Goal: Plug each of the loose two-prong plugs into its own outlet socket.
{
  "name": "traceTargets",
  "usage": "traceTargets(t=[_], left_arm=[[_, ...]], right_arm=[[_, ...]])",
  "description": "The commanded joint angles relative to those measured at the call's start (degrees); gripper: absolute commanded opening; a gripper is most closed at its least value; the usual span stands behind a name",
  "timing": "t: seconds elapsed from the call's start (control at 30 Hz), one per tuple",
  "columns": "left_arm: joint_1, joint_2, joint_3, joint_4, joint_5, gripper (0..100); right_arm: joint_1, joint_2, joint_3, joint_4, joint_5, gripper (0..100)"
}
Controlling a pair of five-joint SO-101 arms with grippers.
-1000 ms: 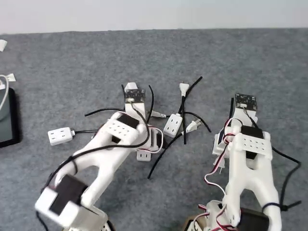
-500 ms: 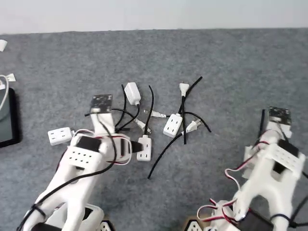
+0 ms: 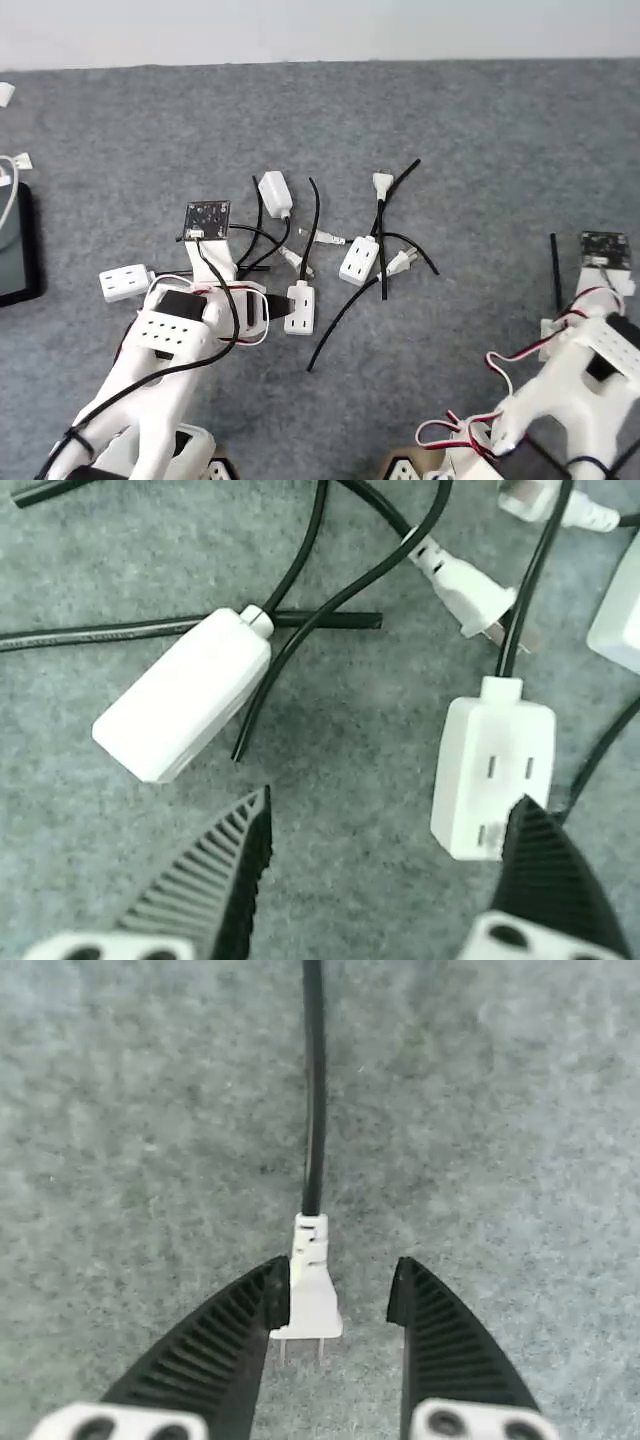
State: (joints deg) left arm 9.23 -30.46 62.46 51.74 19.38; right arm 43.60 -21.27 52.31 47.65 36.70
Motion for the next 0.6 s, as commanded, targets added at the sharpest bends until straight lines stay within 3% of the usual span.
traceTargets(t=[0.0,0.27,0.43,0.57], left_arm=[[-0.35,-1.23,-0.4,-1.41,-0.97,34],[-0.35,-1.23,-0.31,-1.23,-1.14,34],[-0.35,-1.23,-0.22,-1.23,-1.14,34],[-0.35,-1.41,0.13,-1.32,-1.14,34]], right_arm=[[0.48,-1.89,0.09,-0.92,0.62,16.5],[0.48,-1.8,0.09,-0.92,-3.6,16.4],[0.13,-1.8,0.62,-3.3,-5.27,6.3],[-0.22,0.75,0.88,-4.53,-5.27,9.0]])
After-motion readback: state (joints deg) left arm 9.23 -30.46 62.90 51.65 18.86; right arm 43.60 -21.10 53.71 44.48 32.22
